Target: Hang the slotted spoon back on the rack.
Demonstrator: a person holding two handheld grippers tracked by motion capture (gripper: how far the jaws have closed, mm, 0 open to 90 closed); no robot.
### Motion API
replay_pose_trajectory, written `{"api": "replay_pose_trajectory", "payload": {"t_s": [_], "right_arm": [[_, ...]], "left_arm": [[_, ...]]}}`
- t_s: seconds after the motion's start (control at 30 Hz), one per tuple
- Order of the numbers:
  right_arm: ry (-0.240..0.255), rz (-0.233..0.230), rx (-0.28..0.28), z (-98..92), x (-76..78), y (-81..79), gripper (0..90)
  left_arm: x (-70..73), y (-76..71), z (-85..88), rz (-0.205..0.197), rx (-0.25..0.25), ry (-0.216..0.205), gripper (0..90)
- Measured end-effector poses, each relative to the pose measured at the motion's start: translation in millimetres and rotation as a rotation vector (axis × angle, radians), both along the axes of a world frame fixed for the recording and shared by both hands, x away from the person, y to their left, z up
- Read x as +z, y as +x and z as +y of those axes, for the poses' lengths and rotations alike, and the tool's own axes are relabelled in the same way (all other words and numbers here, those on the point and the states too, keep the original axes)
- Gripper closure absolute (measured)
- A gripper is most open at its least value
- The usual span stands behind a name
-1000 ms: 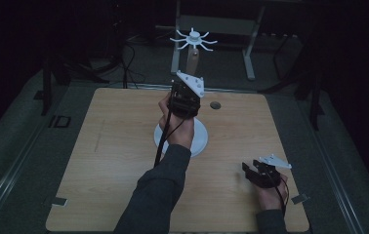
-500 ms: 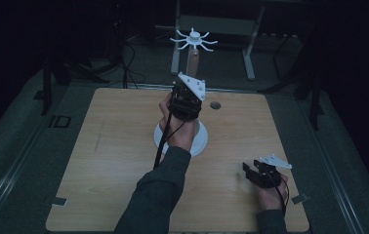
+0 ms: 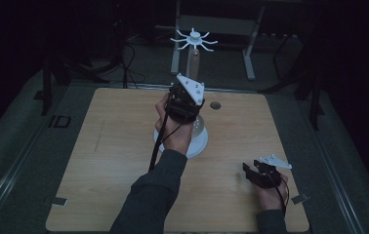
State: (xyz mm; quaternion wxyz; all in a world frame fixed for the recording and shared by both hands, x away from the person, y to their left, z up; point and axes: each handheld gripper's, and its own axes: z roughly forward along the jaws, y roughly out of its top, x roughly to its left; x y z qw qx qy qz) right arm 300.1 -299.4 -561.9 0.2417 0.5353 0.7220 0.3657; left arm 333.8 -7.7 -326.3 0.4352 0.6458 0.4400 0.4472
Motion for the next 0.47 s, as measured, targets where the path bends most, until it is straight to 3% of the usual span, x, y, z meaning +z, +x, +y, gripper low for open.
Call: {"api": "replay_pose_trajectory", "payload": {"t_s": [0.27,0.33,0.47], "right_arm": [[0.001,0.003,-0.002,-0.6,-0.2,-0.2,48.2],[0.0,0.008,-0.005,-1.1,-0.5,0.0,48.1],[-0.002,0.014,-0.013,-3.0,-2.1,1.0,47.9]], "left_arm": [[2.1,-7.9,4.2,0.038,-0.074,-0.017,58.1],[1.1,-10.1,7.6,0.083,-0.135,-0.039,57.6],[-2.3,-13.7,11.2,0.107,-0.174,-0.041,57.3]]}}
